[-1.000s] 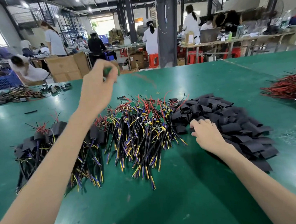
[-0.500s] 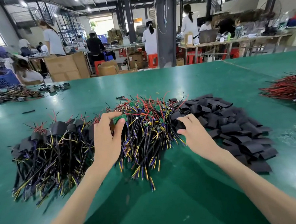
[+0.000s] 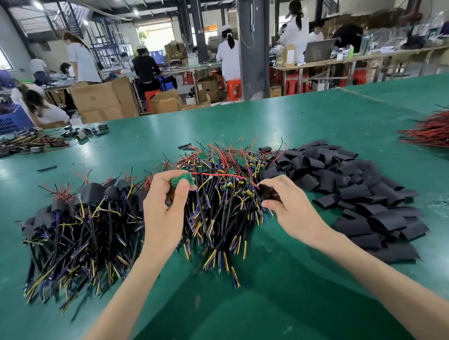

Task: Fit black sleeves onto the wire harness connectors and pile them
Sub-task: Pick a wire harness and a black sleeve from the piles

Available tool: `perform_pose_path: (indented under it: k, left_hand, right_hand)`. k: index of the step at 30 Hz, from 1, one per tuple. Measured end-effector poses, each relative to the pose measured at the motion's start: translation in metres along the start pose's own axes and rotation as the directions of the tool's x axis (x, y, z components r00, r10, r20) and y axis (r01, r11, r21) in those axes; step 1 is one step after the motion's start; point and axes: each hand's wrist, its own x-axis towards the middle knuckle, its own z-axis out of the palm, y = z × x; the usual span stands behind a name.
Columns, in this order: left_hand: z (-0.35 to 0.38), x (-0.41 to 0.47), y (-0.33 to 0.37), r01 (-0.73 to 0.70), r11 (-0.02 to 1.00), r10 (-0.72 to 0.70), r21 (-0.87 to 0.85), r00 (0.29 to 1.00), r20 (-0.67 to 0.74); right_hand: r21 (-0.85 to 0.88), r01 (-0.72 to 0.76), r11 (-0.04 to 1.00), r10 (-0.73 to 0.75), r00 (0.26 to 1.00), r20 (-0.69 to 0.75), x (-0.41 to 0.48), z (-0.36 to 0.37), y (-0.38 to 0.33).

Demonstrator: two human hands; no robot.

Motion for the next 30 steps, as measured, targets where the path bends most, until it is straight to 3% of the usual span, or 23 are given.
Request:
perform_pose_path:
  k: [4, 7, 8, 10, 11, 12, 13, 16, 18, 20, 23, 27, 30]
  left_hand:
    - [-0.001, 0.001, -0.003, 0.005, 1.000, -0.006, -0.011, 1.000, -0.006]
    - [0.000, -0.001, -0.008, 0.025, 0.997, -0.026, 0.066, 1.000, 0.013]
    - [0.000, -0.002, -0.009, 0.026, 0.995, -0.029, 0.099, 0.999, 0.021]
    - [0.000, -0.004, -0.010, -0.001, 0.990, -0.005, 0.143, 0.999, 0.042]
    - [-0.001, -0.004, -0.010, -0.024, 0.986, 0.014, 0.164, 0.998, 0.060]
    - [-0.001, -0.005, -0.009, -0.042, 0.981, 0.025, 0.192, 0.996, 0.086]
    - [-0.002, -0.005, -0.009, -0.052, 0.973, 0.023, 0.227, 0.992, 0.125]
    - [-0.002, -0.008, -0.008, -0.105, 0.942, 0.022, 0.319, 0.967, 0.253]
    - [0.001, -0.010, -0.006, -0.137, 0.937, 0.031, 0.320, 0.948, 0.316]
    - [0.005, -0.012, -0.002, -0.149, 0.946, 0.043, 0.287, 0.938, 0.345]
    - [0.007, -0.012, 0.002, -0.163, 0.949, 0.071, 0.269, 0.945, 0.319]
    - [-0.002, -0.006, 0.006, -0.117, 0.929, 0.038, 0.351, 0.974, 0.225]
    - [-0.012, -0.002, 0.008, -0.204, 0.827, 0.053, 0.523, 0.956, 0.289]
  right_hand:
    - [0.097, -0.041, 0.994, 0.040, 0.999, 0.018, 0.000, 0.002, 0.000]
    - [0.430, -0.245, 0.869, 0.232, 0.969, 0.084, 0.004, -0.002, -0.002]
    - [0.584, -0.309, 0.750, 0.281, 0.949, 0.141, 0.006, -0.006, 0.000]
    - [0.832, -0.416, 0.367, 0.323, 0.896, 0.305, 0.009, -0.015, 0.004]
    - [0.879, -0.439, 0.185, 0.330, 0.871, 0.365, 0.011, -0.021, 0.005]
    - [0.899, -0.431, 0.076, 0.345, 0.857, 0.382, 0.012, -0.026, 0.007]
    - [0.917, -0.393, 0.072, 0.363, 0.866, 0.343, 0.013, -0.030, 0.009]
    - [0.910, -0.266, 0.317, 0.283, 0.943, 0.177, 0.012, -0.040, 0.005]
    - [0.862, -0.299, 0.410, 0.073, 0.952, 0.296, 0.007, -0.042, -0.007]
    - [0.751, -0.357, 0.556, -0.081, 0.876, 0.476, 0.001, -0.036, -0.018]
    - [0.582, -0.383, 0.717, -0.109, 0.764, 0.637, -0.007, -0.025, -0.031]
    - [0.579, -0.494, 0.648, -0.073, 0.717, 0.693, -0.010, -0.027, -0.034]
    - [0.609, -0.540, 0.581, -0.056, 0.720, 0.692, -0.008, -0.029, -0.033]
